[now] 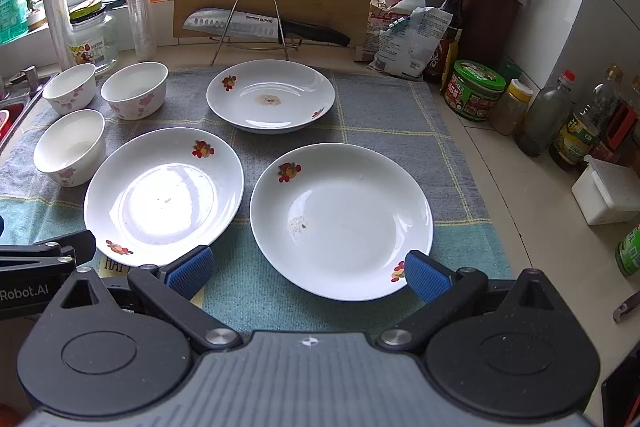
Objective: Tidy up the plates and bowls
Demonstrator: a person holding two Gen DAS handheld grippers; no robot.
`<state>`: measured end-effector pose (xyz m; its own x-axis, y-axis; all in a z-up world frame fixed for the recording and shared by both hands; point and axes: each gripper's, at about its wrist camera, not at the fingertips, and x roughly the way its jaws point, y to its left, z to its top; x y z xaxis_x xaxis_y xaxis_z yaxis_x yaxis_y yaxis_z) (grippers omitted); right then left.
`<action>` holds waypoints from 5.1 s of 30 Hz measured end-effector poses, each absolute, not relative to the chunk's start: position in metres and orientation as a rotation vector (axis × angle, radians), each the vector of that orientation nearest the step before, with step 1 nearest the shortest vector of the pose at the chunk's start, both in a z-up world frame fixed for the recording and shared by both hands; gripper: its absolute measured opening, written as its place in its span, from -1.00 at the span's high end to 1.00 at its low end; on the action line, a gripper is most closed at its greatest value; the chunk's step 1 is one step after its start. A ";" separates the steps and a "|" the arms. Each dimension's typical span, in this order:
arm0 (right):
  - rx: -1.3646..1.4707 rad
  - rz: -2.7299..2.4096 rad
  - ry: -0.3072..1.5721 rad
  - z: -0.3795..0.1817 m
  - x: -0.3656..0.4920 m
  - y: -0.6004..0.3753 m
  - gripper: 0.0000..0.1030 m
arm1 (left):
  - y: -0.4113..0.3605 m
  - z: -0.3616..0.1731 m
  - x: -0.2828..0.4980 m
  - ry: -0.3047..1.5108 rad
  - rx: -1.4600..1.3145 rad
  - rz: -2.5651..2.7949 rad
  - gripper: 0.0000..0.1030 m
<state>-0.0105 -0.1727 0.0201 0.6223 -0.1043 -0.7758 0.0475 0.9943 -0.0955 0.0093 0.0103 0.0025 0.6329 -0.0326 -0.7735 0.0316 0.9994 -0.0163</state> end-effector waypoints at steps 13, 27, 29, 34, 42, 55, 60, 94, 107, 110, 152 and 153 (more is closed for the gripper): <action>-0.101 -0.082 0.847 0.019 -0.014 -0.161 -1.00 | 0.027 -0.007 0.018 0.861 -0.008 -0.130 -0.98; -0.161 -0.044 0.765 0.001 -0.031 -0.181 -1.00 | 0.027 -0.029 0.017 0.758 0.013 -0.307 -0.99; -0.172 -0.042 0.771 -0.006 -0.033 -0.188 -1.00 | 0.028 -0.032 0.016 0.733 0.004 -0.339 -0.99; -0.173 -0.033 0.797 -0.025 -0.035 -0.208 -1.00 | 0.018 -0.038 0.016 0.699 0.047 -0.346 -0.99; -0.105 0.004 0.876 -0.065 -0.024 -0.248 -1.00 | -0.006 -0.042 0.021 0.726 0.057 -0.379 -0.99; -0.112 0.220 0.855 -0.093 0.006 -0.281 -1.00 | -0.066 -0.043 0.046 0.783 0.079 -0.392 -0.99; -0.150 0.312 0.830 -0.098 0.009 -0.289 -1.00 | -0.087 -0.041 0.056 0.808 0.111 -0.405 -0.99; -0.133 0.297 0.742 -0.105 0.004 -0.289 -1.00 | -0.158 -0.077 0.193 1.083 0.305 -0.814 -0.94; -0.131 0.314 0.689 -0.108 0.002 -0.290 -1.00 | -0.169 -0.082 0.205 1.162 0.322 -0.933 -0.72; -0.132 0.326 0.668 -0.110 0.000 -0.291 -1.00 | -0.170 -0.082 0.207 1.186 0.315 -0.954 -0.64; -0.210 0.339 0.699 -0.089 0.018 -0.299 -1.00 | -0.174 -0.069 0.219 1.179 0.317 -1.020 -0.62; -0.210 0.345 0.699 -0.087 0.021 -0.302 -1.00 | -0.175 -0.068 0.221 1.178 0.313 -1.017 -0.62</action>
